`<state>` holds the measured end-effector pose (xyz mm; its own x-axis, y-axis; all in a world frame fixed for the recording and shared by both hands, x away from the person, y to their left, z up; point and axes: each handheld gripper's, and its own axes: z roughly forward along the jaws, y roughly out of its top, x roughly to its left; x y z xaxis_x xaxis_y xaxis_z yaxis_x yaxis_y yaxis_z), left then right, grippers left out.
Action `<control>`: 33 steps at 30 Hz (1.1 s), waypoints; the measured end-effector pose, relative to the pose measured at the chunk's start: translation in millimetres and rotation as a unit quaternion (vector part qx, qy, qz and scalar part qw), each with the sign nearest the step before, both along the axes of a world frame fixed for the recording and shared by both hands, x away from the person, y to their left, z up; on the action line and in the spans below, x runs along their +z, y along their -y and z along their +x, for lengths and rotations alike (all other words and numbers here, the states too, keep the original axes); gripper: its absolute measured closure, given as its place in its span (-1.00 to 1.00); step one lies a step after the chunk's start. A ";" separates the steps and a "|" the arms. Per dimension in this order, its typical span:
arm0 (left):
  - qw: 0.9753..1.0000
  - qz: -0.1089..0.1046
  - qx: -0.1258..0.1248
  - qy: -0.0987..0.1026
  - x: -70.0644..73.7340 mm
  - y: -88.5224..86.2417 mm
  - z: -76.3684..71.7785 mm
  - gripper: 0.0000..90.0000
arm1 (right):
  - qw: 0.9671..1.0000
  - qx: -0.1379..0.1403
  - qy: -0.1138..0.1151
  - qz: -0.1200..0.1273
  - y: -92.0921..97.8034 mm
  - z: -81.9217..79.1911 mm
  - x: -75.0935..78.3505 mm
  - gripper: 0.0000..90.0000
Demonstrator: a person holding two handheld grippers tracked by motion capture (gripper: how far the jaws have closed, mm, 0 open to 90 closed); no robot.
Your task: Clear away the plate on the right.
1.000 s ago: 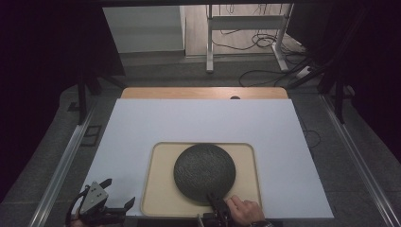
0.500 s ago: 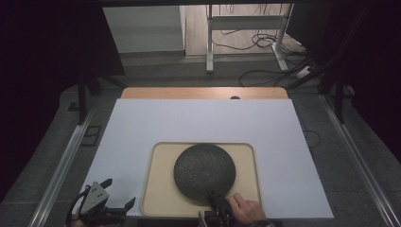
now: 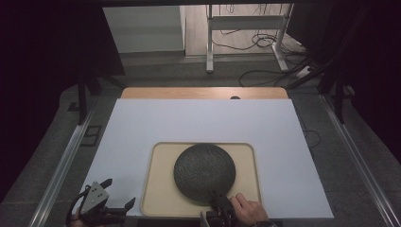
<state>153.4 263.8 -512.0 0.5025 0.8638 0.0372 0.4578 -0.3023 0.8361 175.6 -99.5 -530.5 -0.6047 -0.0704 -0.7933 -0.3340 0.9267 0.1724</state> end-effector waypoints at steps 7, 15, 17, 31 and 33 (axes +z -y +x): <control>1.000 0.001 0.000 0.000 0.0 -0.1 -0.1 -1.00 | 1.000 0.001 -0.003 0.005 2.2 -1.6 3.0 0.30; 1.000 0.001 -0.001 0.000 -0.1 0.5 0.1 -1.00 | 1.000 0.001 -0.013 0.018 6.6 -2.4 6.5 0.26; 1.000 0.001 -0.001 0.000 -0.2 0.5 0.2 -1.00 | 1.000 0.001 -0.017 0.022 7.8 -1.7 7.5 0.25; 1.000 0.001 -0.001 -0.001 -0.5 0.8 0.4 -1.00 | 0.999 -0.001 -0.025 0.031 14.7 -2.0 13.8 0.17; 1.000 0.002 -0.002 -0.001 -0.6 0.9 0.5 -1.00 | 0.999 -0.003 -0.024 0.034 16.0 -2.3 15.1 0.16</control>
<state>153.8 262.9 -512.6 0.5057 0.8619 0.0388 0.4592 -0.3069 0.8336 173.4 -115.5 -515.4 -0.6431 -0.0141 -0.7657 -0.3183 0.9143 0.2505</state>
